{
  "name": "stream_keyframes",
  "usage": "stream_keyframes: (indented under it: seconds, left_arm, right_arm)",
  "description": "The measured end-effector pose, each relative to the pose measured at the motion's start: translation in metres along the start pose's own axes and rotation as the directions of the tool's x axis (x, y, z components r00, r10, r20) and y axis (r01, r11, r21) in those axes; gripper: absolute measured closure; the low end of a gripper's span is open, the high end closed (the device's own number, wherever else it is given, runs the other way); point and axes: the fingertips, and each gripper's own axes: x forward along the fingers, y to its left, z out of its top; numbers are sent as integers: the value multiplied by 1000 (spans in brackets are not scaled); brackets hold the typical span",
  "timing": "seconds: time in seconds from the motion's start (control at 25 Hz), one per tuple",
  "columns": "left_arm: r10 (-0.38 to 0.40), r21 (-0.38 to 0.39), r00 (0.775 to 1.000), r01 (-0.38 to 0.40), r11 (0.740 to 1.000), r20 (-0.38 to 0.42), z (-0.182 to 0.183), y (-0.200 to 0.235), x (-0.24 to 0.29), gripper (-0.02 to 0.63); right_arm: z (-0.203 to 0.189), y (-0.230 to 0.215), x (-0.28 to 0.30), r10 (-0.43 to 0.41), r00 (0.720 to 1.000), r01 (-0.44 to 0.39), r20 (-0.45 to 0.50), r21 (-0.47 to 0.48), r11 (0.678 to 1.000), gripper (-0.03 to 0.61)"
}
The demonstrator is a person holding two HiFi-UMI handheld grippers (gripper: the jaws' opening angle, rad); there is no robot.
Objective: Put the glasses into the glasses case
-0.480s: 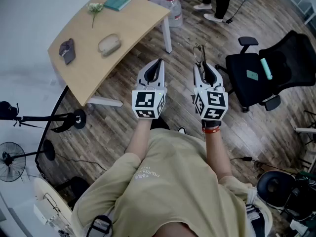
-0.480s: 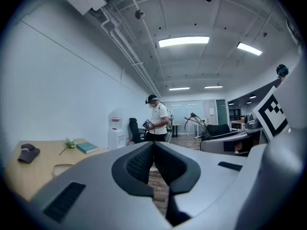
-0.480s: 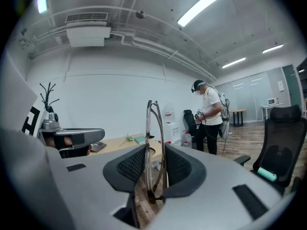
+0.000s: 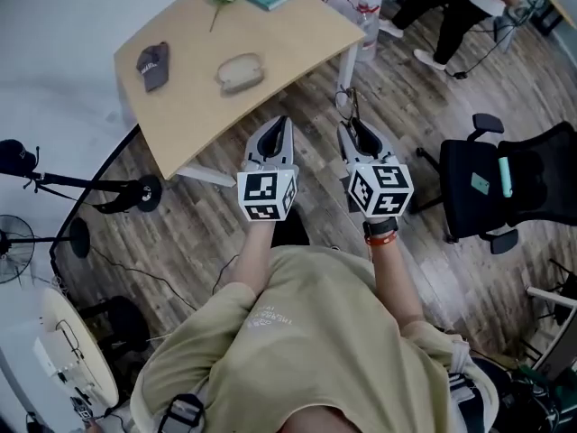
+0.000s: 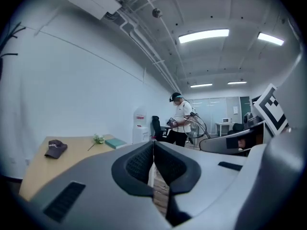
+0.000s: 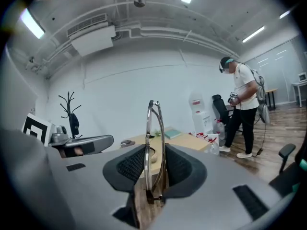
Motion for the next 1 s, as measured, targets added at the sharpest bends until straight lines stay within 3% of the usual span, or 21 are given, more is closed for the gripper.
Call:
stream_keyframes:
  seconds: [0.16,0.28,0.48,0.84,1.0]
  left_arm:
    - [123,-39,992,-122,992,21,11,88,11,591]
    - [175,-85,984,-172,981,19,15,150,19,591]
    - [182,-89,983,-182,979,-2,9,218,44,591]
    - [145,-62,989,-147,987,-26,-3,333,89,591]
    - [168,-63,985,-170,983,-33,-13,383,103,592]
  right_arm:
    - [10,37,72,75,997,-73,-37,37,997,453]
    - [15,71,123,118,990,-116,-72,29,993,453]
    - [16,109,198,173,975,-176,-136,-11,984,453]
    - [2,158,326,198,950,-227,-243,-99,969,448]
    - [-10,174,375,199,942,-232,-271,-96,968,451]
